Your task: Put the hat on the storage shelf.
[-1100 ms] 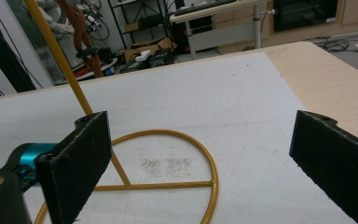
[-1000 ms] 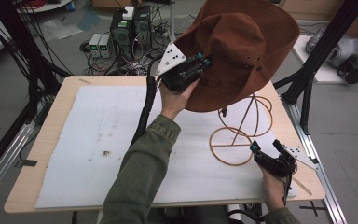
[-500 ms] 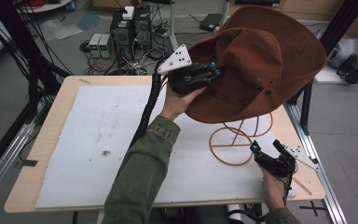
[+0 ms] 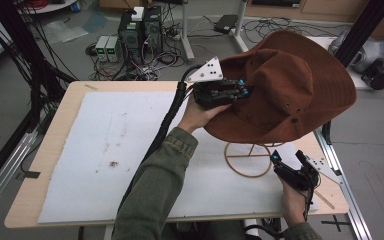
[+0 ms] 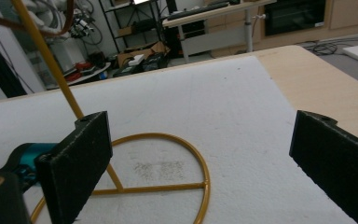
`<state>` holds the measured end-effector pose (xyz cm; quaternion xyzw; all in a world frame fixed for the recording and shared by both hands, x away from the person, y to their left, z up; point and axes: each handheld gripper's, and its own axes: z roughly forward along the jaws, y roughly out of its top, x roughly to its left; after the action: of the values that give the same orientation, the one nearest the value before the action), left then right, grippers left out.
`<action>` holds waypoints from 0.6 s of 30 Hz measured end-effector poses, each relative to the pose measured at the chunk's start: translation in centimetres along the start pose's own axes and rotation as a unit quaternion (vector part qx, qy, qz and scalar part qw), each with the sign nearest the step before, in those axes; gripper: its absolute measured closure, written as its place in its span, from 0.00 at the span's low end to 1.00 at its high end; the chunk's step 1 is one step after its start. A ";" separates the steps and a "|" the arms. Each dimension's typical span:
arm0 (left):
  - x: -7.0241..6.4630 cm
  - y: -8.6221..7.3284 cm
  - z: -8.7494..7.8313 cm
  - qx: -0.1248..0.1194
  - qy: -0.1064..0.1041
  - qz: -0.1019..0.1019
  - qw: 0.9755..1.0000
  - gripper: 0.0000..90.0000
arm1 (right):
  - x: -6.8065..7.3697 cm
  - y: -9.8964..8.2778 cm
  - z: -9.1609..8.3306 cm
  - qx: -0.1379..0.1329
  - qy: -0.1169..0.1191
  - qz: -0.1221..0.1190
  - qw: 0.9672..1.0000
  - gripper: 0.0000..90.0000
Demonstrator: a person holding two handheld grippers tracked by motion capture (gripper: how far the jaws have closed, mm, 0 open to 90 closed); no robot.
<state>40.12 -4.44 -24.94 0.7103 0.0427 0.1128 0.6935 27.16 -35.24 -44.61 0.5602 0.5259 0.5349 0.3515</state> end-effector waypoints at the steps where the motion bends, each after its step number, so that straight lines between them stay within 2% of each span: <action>1: -0.1 -0.3 0.2 0.007 -0.005 0.000 1.000 0.96 | 0.0 0.0 -0.1 -0.002 -0.003 -0.007 1.000 0.05; 5: -0.3 -0.6 0.4 0.017 -0.009 0.001 1.000 0.96 | 0.1 0.0 -0.2 -0.007 -0.012 -0.022 1.000 0.05; 9: -0.5 -0.7 0.4 0.023 -0.012 0.001 1.000 0.96 | 0.3 0.0 -0.2 -0.009 -0.012 -0.030 0.999 0.05; 14: -0.5 -0.8 0.4 0.034 -0.012 0.005 0.999 0.96 | 0.4 0.0 -0.4 -0.024 -0.012 -0.033 0.999 0.05; 16: -0.6 -0.8 0.4 0.039 -0.015 0.004 0.999 0.96 | 0.4 0.0 -0.5 -0.032 -0.015 -0.044 0.998 0.05; 18: -0.6 -0.9 0.6 0.042 -0.013 0.003 0.999 0.96 | 0.5 0.0 -0.5 -0.028 -0.015 -0.043 0.999 0.05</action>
<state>39.74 -5.14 -25.89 0.7405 0.0365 0.1039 0.6629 26.66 -34.86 -44.42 0.5352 0.5290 0.5253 0.3972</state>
